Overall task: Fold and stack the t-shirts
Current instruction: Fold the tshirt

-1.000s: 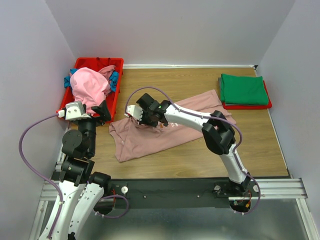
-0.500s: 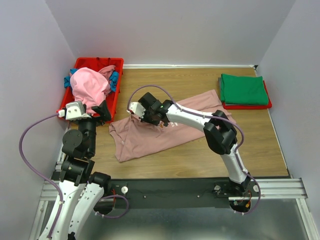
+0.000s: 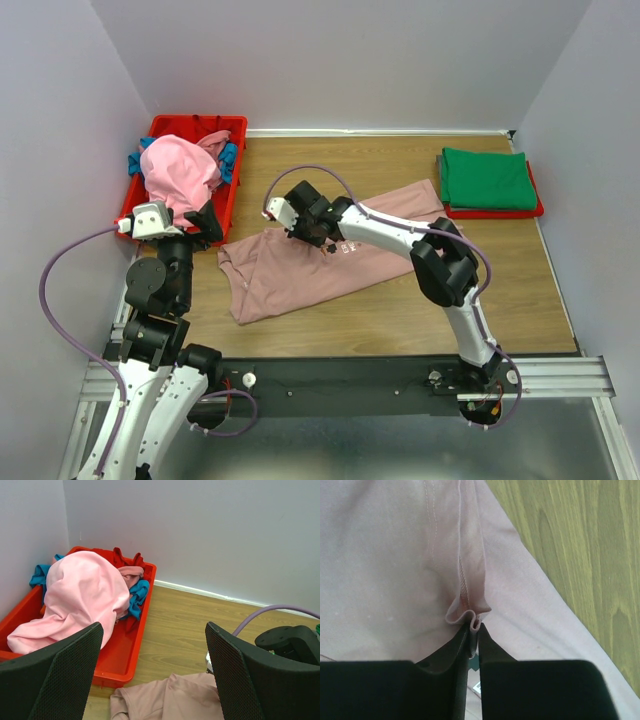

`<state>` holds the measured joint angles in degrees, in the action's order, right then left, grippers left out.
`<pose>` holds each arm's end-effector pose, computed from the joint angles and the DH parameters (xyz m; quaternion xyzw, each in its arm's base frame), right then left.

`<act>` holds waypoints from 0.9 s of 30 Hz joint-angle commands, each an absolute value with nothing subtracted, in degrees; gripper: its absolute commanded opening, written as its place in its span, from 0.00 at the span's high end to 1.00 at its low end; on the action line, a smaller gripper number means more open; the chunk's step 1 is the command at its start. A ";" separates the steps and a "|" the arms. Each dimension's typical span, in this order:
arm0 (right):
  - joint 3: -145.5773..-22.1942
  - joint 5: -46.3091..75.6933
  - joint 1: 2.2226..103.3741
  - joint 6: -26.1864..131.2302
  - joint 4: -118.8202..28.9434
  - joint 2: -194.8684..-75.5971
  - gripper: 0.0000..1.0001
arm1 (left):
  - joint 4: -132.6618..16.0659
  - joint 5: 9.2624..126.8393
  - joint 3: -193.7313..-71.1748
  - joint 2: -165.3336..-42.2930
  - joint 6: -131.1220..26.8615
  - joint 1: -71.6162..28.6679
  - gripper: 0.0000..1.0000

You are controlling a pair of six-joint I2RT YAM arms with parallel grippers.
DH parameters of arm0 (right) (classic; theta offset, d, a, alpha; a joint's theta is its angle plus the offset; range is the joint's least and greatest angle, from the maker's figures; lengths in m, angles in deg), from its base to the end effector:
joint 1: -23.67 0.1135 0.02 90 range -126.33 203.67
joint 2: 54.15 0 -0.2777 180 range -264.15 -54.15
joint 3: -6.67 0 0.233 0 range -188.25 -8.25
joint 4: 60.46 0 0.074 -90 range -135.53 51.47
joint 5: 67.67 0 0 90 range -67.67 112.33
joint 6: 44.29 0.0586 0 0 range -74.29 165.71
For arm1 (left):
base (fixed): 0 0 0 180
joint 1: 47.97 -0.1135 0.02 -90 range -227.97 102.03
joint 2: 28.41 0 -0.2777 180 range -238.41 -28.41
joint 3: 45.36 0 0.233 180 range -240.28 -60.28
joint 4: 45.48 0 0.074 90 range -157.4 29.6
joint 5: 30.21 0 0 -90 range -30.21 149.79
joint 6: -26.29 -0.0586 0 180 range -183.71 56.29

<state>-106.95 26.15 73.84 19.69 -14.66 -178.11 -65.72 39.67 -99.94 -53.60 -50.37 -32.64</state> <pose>0.3093 0.3647 0.1920 -0.5823 0.7585 0.0297 0.2913 0.1009 -0.0068 0.3666 -0.1219 0.6407 -0.0758 0.7543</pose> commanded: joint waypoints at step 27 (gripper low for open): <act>-125.36 -21.76 55.75 15.82 -5.72 -184.28 0.20 | -65.06 38.52 -99.66 -54.33 -50.09 -32.94 0.10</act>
